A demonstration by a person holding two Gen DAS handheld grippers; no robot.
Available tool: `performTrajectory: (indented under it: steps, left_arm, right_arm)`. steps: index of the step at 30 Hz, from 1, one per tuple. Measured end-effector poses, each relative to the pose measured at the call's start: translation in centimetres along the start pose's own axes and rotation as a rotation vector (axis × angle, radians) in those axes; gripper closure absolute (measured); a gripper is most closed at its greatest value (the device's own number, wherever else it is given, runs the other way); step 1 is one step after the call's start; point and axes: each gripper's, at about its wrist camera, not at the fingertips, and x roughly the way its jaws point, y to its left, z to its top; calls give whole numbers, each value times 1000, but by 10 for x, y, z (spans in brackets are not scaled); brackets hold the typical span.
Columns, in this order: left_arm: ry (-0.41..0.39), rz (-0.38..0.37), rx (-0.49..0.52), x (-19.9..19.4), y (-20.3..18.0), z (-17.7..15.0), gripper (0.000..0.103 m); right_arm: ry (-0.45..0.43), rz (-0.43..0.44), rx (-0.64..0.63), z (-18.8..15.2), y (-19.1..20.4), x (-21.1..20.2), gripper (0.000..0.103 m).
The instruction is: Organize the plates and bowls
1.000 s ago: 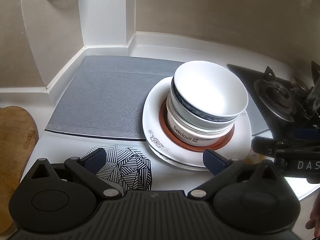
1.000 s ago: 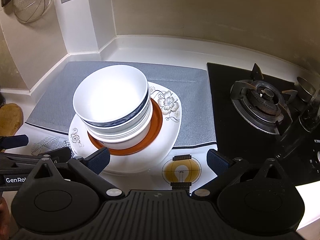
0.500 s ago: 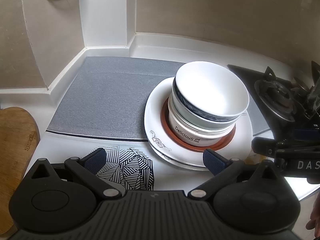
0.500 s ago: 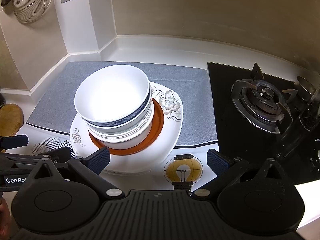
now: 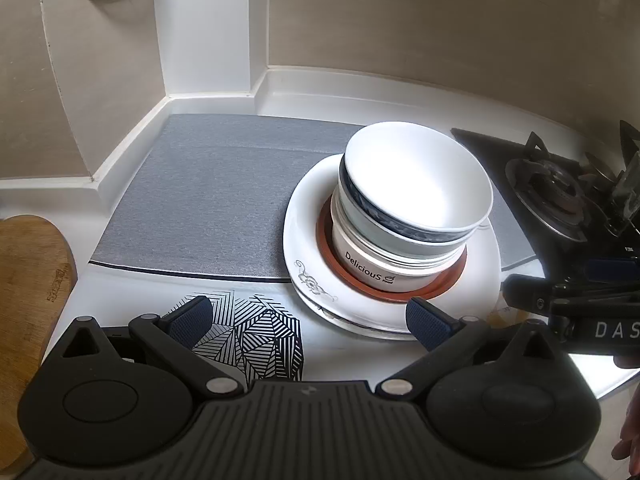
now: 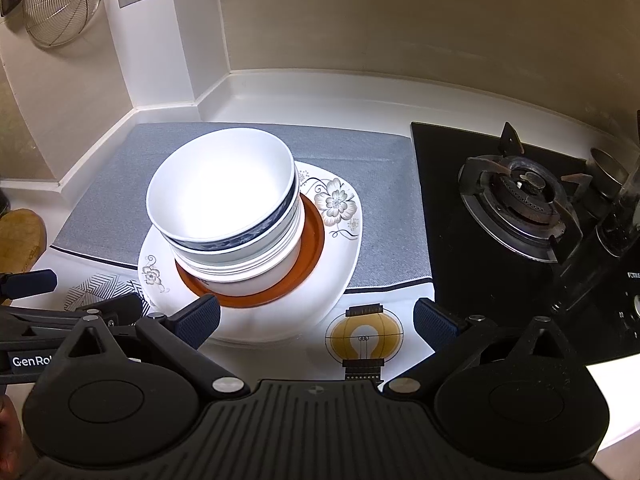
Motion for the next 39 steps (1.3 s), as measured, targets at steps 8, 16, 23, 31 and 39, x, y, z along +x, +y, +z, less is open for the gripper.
performTrajectory:
  steps: [8, 16, 23, 31, 39]
  left_arm:
    - [1, 0, 0, 0, -4, 0, 0]
    - [0, 1, 0, 0, -4, -1, 0]
    - [-2, 3, 1, 0, -6, -1, 0]
    - [-2, 5, -1, 0, -6, -1, 0]
    - [-12, 4, -5, -2, -7, -2, 0]
  right_arm:
    - [1, -1, 5, -1, -1, -1, 1]
    - [1, -2, 5, -1, -1, -2, 1]
    - [1, -2, 7, -1, -2, -3, 1]
    - [2, -3, 10, -2, -2, -3, 1]
    - [1, 0, 9, -1, 0, -4, 1]
